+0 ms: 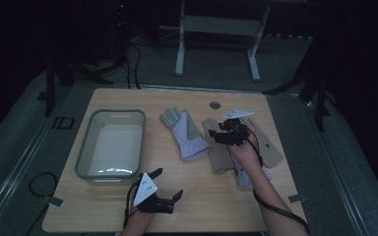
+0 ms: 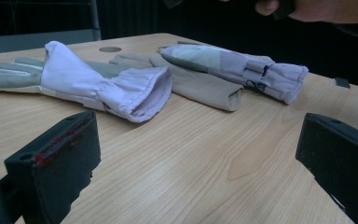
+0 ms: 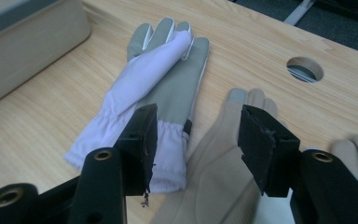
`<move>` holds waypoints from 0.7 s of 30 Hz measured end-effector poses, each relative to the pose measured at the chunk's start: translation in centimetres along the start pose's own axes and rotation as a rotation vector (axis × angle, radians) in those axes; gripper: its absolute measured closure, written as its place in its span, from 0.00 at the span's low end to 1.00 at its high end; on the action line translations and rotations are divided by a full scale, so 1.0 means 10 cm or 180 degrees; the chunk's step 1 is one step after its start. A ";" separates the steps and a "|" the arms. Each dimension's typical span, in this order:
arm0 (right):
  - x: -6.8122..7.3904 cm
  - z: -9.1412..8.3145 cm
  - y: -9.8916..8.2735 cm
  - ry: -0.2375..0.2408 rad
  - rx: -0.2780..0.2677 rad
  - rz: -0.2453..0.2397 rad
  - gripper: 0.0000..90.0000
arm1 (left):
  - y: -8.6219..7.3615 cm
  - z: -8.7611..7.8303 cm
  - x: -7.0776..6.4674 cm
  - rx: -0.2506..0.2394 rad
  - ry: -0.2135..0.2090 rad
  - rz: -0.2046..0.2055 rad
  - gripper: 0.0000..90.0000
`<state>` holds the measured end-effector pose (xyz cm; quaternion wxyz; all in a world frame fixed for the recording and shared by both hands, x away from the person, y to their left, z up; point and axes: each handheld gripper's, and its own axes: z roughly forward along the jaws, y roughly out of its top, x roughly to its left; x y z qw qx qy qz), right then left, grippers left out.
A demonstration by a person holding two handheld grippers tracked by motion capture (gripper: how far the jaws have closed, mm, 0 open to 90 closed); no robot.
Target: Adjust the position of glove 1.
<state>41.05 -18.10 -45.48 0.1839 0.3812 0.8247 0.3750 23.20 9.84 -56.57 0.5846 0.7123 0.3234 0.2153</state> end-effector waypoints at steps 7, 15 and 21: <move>0.08 0.26 0.10 0.0014 0.0054 -0.0108 0.54 | 0.00 0.00 0.00 -0.0006 -0.0007 0.0006 0.00; 0.17 0.61 0.17 0.0097 0.0189 -0.0131 0.47 | 0.00 0.00 -0.01 -0.0005 -0.0017 0.0021 0.00; 0.18 0.85 0.19 0.0100 0.0388 -0.0219 0.48 | 0.00 0.00 -0.02 0.0005 -0.0010 0.0042 0.00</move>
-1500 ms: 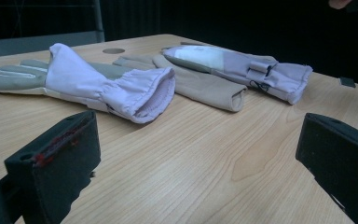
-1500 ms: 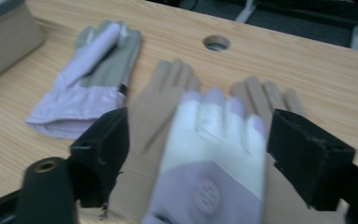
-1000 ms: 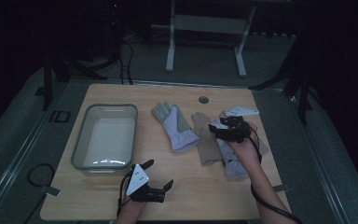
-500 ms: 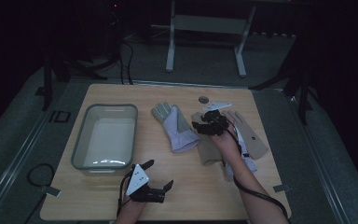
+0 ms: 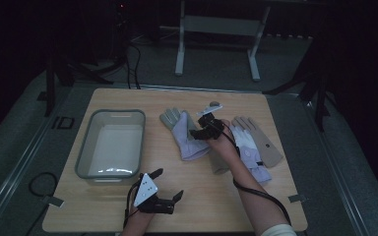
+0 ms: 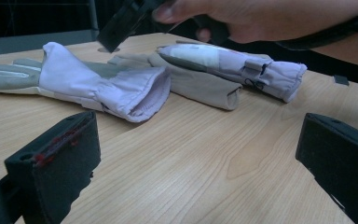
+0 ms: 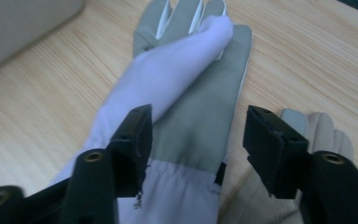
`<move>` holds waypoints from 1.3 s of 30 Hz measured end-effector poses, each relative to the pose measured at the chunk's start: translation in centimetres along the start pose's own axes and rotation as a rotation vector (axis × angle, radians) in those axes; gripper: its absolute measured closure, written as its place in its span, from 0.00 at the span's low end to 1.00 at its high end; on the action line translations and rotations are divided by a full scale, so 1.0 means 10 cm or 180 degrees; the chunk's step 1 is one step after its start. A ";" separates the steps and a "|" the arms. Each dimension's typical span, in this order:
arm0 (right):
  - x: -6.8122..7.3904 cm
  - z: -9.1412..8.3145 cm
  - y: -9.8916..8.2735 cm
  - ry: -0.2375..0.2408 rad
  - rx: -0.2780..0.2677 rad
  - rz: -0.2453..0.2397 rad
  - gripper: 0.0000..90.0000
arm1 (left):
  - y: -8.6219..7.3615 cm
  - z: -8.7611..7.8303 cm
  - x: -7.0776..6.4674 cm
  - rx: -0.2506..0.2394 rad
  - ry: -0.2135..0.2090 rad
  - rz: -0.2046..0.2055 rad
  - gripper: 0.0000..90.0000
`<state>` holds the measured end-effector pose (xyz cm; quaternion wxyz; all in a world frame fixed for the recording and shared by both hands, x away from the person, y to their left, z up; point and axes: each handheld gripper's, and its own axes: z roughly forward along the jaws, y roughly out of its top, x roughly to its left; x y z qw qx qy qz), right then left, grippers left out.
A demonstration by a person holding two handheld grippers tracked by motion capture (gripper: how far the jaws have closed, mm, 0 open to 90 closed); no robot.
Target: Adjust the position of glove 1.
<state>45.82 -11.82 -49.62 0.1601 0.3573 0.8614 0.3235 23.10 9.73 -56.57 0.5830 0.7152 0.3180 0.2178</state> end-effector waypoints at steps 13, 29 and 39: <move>-0.11 0.33 0.11 0.0095 0.0179 0.0018 0.58 | 0.00 0.00 -0.01 -0.0005 -0.0022 0.0011 0.00; -0.06 0.54 -0.02 0.0122 0.0354 -0.0060 0.82 | 0.00 0.00 -0.01 -0.0004 -0.0022 0.0012 0.00; 0.01 0.45 -0.01 0.0021 0.0277 0.0495 0.97 | 0.00 0.01 -0.01 -0.0011 0.0002 -0.0006 0.00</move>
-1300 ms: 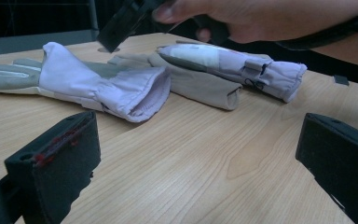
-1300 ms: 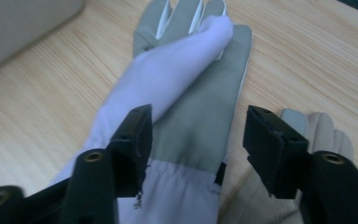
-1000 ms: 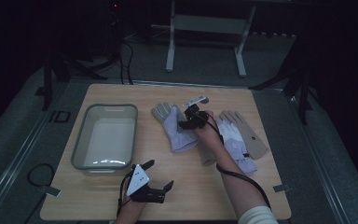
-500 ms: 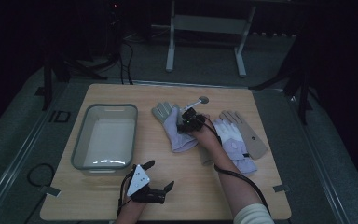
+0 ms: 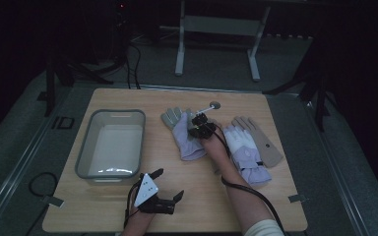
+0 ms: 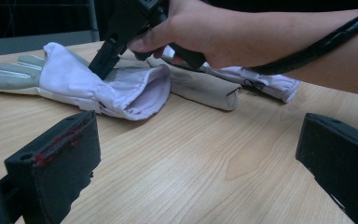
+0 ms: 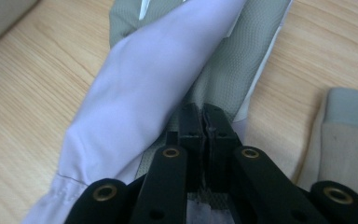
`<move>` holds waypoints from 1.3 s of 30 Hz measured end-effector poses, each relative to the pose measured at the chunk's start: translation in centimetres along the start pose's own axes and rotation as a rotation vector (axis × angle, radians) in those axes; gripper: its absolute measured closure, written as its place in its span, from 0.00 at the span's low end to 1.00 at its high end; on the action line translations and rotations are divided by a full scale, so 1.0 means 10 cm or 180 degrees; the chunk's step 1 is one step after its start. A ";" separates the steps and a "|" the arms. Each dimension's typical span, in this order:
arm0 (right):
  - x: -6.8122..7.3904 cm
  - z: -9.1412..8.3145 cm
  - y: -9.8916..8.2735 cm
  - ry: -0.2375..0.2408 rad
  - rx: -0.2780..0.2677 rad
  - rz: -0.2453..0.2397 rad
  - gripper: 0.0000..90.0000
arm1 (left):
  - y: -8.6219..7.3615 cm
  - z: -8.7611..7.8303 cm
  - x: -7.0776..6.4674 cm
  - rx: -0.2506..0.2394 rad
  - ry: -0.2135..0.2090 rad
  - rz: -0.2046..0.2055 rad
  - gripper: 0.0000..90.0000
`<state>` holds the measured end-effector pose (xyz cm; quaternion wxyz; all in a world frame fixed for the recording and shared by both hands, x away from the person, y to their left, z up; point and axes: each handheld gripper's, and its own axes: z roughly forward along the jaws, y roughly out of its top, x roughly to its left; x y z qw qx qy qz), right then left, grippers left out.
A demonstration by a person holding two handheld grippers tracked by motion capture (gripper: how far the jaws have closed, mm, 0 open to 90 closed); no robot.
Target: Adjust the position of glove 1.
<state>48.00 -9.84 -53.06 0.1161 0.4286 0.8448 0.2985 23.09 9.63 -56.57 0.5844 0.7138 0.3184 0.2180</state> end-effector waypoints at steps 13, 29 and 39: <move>0.28 -0.62 -0.13 -0.0090 -0.0478 0.0548 0.97 | 0.00 0.00 0.00 -0.0016 0.0008 0.0015 0.00; 0.49 -1.02 -0.78 -0.0242 -0.0780 0.0932 0.97 | 0.00 0.00 -0.01 -0.0026 0.0027 0.0044 0.00; 0.46 -0.82 -1.06 -0.0264 -0.0542 0.1079 0.96 | 0.00 0.00 -0.02 -0.0021 0.0031 0.0052 0.00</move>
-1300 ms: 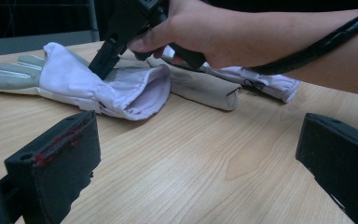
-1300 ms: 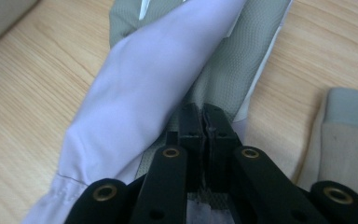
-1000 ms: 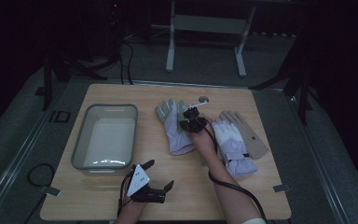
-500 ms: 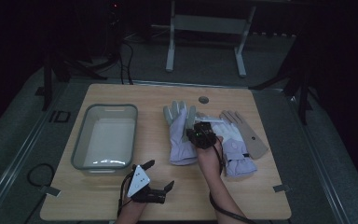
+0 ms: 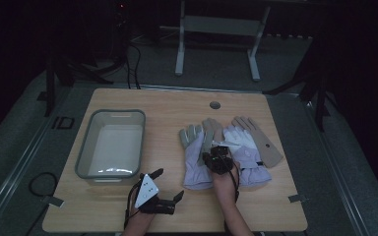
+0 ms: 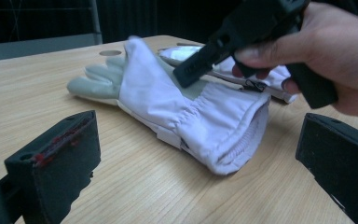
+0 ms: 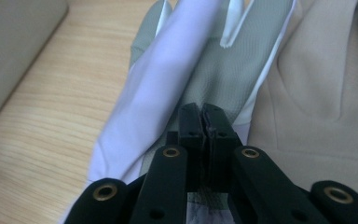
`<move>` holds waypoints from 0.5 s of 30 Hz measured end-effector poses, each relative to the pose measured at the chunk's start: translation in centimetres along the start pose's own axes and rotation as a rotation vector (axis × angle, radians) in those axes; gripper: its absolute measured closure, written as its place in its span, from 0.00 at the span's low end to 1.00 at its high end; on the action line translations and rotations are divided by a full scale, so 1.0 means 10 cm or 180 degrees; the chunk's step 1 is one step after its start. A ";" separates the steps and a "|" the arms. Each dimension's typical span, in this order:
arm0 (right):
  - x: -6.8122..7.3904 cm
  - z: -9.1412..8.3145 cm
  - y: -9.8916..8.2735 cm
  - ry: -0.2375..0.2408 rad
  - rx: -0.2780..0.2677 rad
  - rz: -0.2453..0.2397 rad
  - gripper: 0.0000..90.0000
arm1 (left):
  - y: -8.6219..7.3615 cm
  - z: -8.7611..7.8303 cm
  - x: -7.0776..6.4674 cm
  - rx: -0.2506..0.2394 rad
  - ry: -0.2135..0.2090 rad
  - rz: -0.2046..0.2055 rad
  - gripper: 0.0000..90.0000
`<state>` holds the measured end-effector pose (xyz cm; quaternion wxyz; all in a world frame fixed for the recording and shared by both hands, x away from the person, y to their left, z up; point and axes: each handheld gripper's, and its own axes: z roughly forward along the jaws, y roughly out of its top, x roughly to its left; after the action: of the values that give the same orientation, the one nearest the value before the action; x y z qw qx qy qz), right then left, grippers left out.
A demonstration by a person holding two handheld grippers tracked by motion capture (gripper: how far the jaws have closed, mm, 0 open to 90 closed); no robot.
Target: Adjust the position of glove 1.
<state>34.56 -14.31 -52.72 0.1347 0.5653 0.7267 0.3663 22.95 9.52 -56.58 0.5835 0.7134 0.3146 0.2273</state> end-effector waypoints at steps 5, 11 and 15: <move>-0.06 0.07 -0.04 0.0038 0.0092 0.0025 0.88 | 0.00 0.00 0.00 0.0012 0.0000 -0.0005 0.00; -0.09 0.02 -0.02 0.0095 0.0117 -0.0131 0.72 | 0.00 0.00 0.00 0.0012 0.0005 -0.0007 0.00; -0.13 -0.09 0.05 0.0054 0.0042 -0.0403 0.65 | 0.00 0.00 0.00 0.0011 0.0004 -0.0007 0.00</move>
<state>34.85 -15.76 -52.03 0.1476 0.5160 0.7645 0.3571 22.97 9.54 -56.57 0.5823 0.7139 0.3162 0.2266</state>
